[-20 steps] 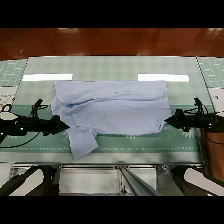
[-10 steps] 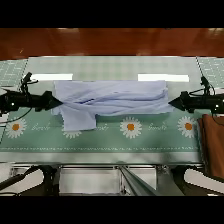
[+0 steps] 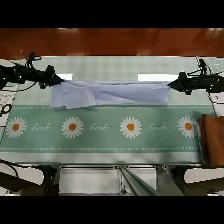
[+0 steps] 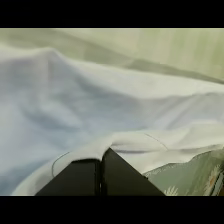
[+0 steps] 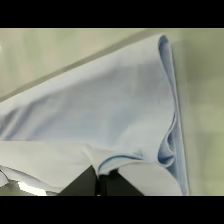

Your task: Fold the shirts.

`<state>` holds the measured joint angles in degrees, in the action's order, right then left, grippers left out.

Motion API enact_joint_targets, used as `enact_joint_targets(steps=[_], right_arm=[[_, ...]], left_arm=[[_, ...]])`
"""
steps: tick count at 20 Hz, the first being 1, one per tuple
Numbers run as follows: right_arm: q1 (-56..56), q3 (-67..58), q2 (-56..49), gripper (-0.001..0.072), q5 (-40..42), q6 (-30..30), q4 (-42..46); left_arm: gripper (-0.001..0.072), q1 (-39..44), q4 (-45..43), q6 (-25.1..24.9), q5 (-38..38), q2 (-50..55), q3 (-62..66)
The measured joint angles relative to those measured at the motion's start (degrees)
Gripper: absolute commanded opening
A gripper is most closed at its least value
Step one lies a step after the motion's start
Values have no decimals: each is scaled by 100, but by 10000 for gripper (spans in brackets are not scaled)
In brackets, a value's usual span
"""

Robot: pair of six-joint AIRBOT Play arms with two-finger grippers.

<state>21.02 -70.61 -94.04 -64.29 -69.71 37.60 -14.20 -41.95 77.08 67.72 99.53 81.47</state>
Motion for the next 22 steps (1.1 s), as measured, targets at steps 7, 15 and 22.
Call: enact_joint_targets(steps=[7, 15, 22], right_arm=[[-11, -407, -710, 21, 317, 114, -538], [173, -682, -868, 421, 275, 243, -986], [1298, -678, -166, 421, -590, 55, -33]], left_arm=[[22, 208, 0, 229, 39, 925, 1040], [503, 52, -90, 352, 719, 1058, 1436], [504, -428, -1421, 435, 647, -933, 573]])
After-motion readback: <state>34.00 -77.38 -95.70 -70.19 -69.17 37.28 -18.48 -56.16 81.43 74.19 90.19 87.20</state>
